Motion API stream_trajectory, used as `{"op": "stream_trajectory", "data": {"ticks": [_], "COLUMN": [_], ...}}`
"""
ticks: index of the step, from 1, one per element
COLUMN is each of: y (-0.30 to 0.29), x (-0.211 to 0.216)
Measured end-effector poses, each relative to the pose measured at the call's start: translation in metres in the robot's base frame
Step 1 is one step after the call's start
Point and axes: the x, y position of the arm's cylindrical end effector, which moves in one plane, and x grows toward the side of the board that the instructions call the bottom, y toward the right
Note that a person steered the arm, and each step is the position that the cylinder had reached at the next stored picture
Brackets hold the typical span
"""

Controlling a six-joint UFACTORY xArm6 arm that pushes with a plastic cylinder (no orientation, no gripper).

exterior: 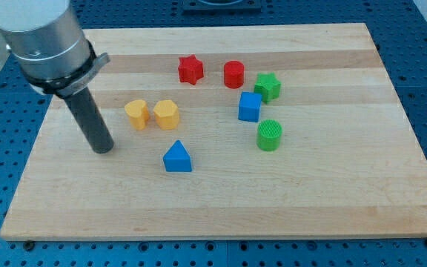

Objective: Move the yellow heart towards the red circle

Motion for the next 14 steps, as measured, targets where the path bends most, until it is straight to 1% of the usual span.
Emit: {"op": "stream_trajectory", "data": {"ticks": [1, 3, 4, 5, 7, 8, 9, 10, 13, 14], "y": [0.013, 0.02, 0.043, 0.054, 0.014, 0.01, 0.014, 0.031, 0.115, 0.124], "x": [-0.005, -0.039, -0.041, -0.053, -0.07, -0.092, -0.099, -0.091, -0.09, -0.09]}}
